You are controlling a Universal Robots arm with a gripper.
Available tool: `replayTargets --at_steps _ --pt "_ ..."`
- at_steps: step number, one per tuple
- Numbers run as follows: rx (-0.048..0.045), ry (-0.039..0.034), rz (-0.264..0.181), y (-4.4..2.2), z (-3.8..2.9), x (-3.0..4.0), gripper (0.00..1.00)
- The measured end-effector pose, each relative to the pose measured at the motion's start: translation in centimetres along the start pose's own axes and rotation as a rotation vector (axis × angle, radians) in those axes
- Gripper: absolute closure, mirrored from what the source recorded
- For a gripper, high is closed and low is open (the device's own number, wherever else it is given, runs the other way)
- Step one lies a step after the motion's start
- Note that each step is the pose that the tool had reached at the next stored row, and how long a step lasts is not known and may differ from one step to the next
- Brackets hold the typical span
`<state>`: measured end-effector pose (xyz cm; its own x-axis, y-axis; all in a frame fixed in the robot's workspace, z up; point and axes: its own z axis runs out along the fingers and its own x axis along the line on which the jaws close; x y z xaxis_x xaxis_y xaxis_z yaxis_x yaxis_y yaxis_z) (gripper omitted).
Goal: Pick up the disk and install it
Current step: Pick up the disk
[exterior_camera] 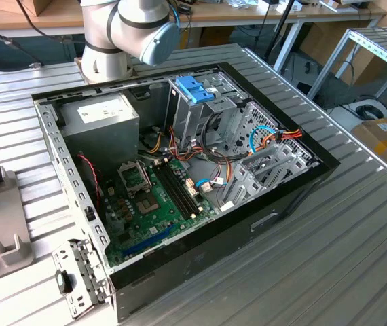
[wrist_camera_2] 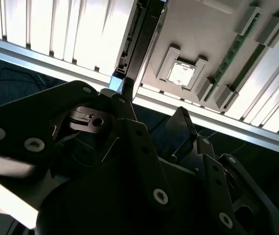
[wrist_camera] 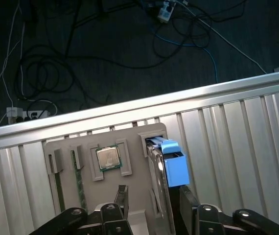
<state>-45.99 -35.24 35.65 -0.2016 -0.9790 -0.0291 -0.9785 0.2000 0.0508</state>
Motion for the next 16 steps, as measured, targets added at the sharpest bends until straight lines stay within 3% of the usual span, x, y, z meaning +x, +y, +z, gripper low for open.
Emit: replayTargets --at_steps 11,16 --pt "-0.0002 -0.0019 0.0 0.1 0.34 -0.56 0.46" --pt "-0.0007 -0.0013 -0.012 0.21 0.6 -1.13 0.46"
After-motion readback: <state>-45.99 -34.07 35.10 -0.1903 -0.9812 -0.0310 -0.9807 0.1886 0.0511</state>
